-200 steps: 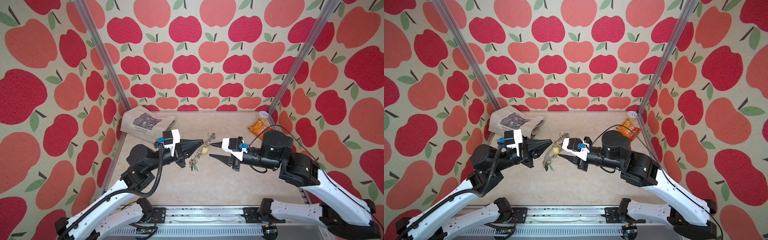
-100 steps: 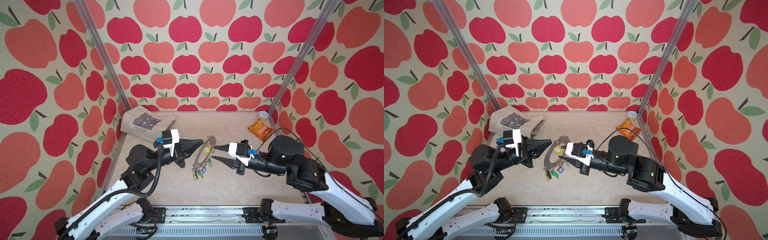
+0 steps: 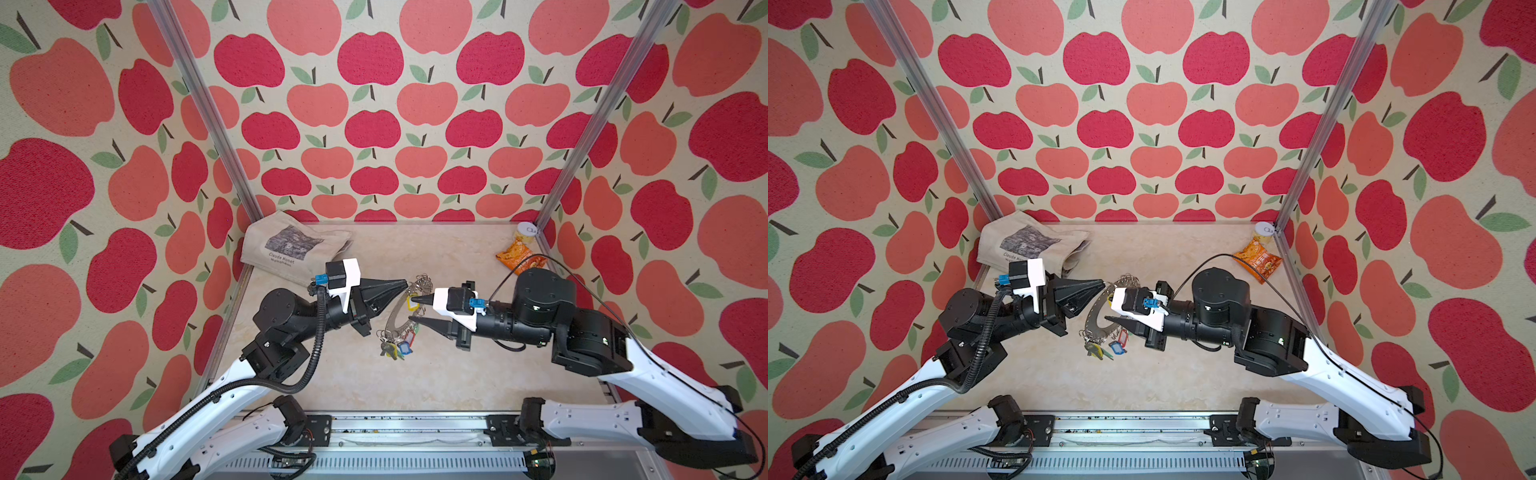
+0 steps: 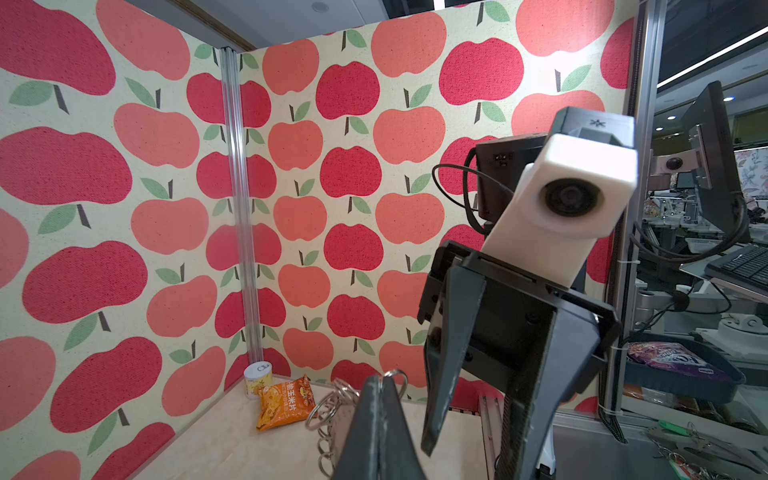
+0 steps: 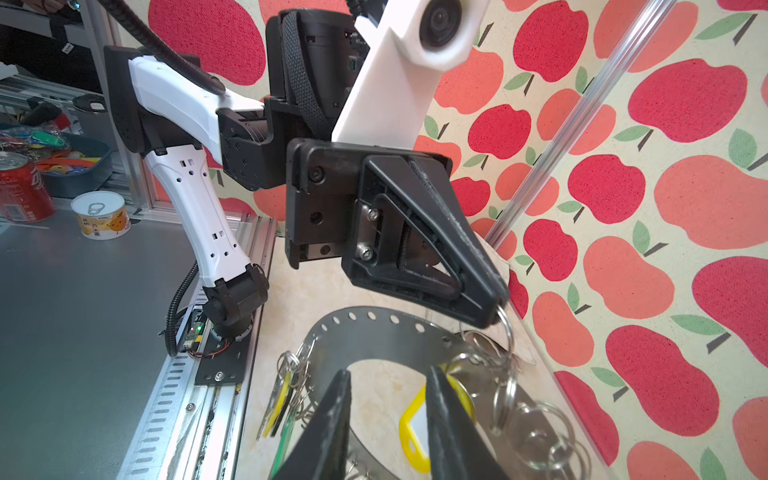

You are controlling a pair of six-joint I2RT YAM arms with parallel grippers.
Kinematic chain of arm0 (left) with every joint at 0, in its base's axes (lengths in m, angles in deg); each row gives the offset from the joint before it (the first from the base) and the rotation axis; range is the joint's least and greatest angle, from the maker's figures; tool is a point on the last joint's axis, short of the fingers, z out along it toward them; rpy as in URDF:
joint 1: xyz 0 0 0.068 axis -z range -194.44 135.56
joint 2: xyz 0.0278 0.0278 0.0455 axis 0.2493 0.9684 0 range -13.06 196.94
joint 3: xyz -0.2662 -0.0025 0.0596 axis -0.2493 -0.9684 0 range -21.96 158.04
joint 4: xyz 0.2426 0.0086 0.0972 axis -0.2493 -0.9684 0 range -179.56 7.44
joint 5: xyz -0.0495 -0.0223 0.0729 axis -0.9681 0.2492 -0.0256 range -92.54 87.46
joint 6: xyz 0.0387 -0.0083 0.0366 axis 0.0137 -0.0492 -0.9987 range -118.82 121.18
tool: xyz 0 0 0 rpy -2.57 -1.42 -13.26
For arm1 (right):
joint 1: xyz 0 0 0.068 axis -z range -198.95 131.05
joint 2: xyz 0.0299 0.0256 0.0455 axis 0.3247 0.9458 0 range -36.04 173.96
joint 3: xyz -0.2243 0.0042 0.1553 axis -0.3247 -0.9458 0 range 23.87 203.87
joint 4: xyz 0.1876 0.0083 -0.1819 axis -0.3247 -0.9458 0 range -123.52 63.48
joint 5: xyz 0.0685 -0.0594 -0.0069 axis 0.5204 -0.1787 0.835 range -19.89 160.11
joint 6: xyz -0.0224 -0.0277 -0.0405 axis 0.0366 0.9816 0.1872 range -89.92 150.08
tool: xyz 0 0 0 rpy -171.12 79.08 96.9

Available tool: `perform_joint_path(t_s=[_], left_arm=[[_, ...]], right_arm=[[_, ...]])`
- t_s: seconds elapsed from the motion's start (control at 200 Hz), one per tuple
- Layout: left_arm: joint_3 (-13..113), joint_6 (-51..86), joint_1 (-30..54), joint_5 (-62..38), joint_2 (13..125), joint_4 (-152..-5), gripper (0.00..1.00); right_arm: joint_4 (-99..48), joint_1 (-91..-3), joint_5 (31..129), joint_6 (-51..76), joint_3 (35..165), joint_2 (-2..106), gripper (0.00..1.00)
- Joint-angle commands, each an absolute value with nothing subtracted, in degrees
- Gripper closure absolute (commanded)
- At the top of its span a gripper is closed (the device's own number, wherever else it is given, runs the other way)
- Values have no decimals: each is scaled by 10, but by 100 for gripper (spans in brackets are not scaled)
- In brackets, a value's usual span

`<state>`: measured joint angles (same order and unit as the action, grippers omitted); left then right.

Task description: Put the keys on the keyring

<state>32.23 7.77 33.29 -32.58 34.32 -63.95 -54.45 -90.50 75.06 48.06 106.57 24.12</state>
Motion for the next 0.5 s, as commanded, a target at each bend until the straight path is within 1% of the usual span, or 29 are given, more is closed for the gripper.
perform_joint_path(t_s=[0.0, 0.13, 0.265, 0.32, 0.405, 0.495], left_arm=[[335, 78, 337, -349, 342, -618, 100], [339, 83, 337, -370, 345, -624, 100], [340, 88, 337, -379, 345, -621, 100], [342, 90, 337, -381, 345, -619, 100], [343, 93, 337, -384, 345, -614, 100], [345, 93, 337, -383, 342, -615, 100]], right_arm=[[-524, -897, 737, 488, 1068, 235, 65], [-507, -885, 721, 488, 1059, 224, 64], [-506, -885, 727, 488, 1061, 225, 64], [-509, -864, 735, 485, 1064, 230, 65], [-512, -862, 746, 481, 1066, 235, 66], [-517, -861, 737, 480, 1059, 230, 67]])
